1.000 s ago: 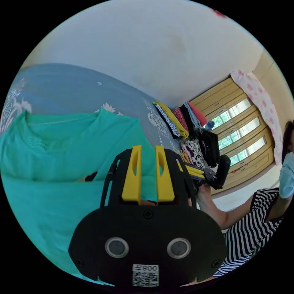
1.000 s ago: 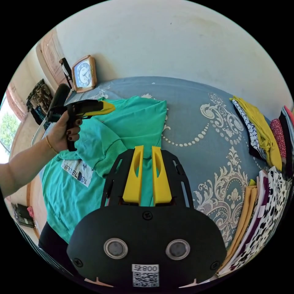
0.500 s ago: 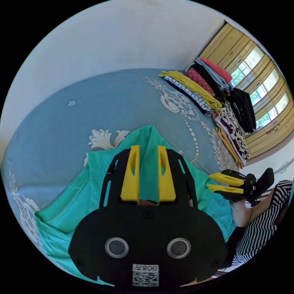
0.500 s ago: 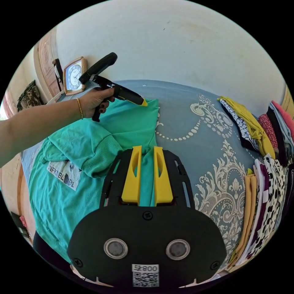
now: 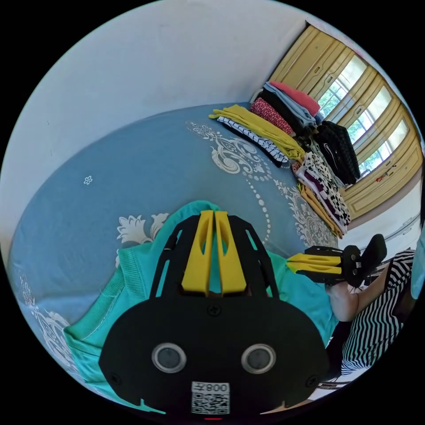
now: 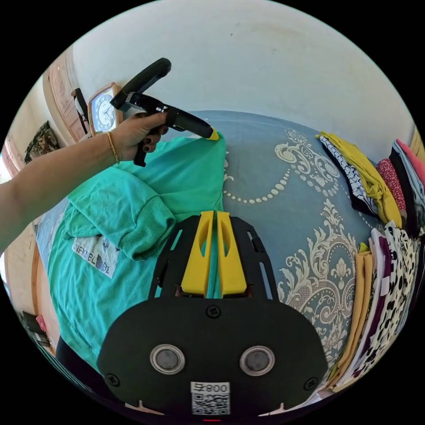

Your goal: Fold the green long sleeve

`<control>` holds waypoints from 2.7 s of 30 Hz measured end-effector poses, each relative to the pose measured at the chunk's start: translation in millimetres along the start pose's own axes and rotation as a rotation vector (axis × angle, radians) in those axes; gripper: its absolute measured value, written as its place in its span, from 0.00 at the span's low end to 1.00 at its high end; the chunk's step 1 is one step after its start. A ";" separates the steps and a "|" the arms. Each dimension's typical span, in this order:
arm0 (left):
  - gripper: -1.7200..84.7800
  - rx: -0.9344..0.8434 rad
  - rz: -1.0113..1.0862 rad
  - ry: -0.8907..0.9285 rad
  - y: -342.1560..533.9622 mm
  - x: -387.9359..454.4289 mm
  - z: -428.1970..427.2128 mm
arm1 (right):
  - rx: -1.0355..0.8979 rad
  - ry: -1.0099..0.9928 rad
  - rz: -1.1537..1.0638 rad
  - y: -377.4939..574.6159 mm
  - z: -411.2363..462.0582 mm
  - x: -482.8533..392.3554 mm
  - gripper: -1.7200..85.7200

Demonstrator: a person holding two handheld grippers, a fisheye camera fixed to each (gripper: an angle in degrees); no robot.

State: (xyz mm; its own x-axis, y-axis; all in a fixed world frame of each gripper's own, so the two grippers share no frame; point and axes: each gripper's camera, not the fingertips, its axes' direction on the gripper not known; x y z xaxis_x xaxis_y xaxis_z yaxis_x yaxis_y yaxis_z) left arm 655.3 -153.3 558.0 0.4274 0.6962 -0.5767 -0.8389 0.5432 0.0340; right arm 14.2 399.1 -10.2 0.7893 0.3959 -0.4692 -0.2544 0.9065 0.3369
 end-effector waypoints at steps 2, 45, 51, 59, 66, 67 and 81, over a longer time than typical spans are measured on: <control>0.02 0.009 -0.002 0.002 -9.8 -1.9 12.1 | 0.021 -0.028 0.027 1.5 -5.7 8.2 0.03; 0.02 -0.037 -0.066 -0.140 -25.1 -22.7 21.8 | -0.099 -0.067 0.064 -33.4 24.0 50.1 0.02; 0.02 0.066 -0.061 -0.125 -0.2 -13.9 -36.1 | -0.094 -0.084 0.072 -41.8 24.7 52.1 0.02; 0.02 0.143 -0.263 -0.185 118.8 -14.4 -138.9 | -0.093 -0.071 0.063 -54.3 25.8 47.6 0.02; 0.02 0.155 -0.469 -0.123 180.2 -36.3 -181.4 | -0.096 -0.015 0.037 -67.1 26.9 35.3 0.02; 0.02 0.171 -0.473 -0.141 183.8 -34.5 -193.1 | -0.096 -0.010 0.034 -68.1 27.0 34.2 0.02; 0.05 0.213 -0.458 -0.254 213.8 -61.4 -315.5 | 0.112 -0.194 -0.111 -119.4 -22.2 29.7 0.03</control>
State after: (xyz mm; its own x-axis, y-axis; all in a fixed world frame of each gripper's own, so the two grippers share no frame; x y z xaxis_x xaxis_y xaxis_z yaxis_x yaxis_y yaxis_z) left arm 343.3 -227.9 343.1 0.8215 0.4444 -0.3574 -0.4739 0.8806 0.0056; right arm 55.6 305.9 -82.5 0.9044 0.2491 -0.3465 -0.1050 0.9169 0.3849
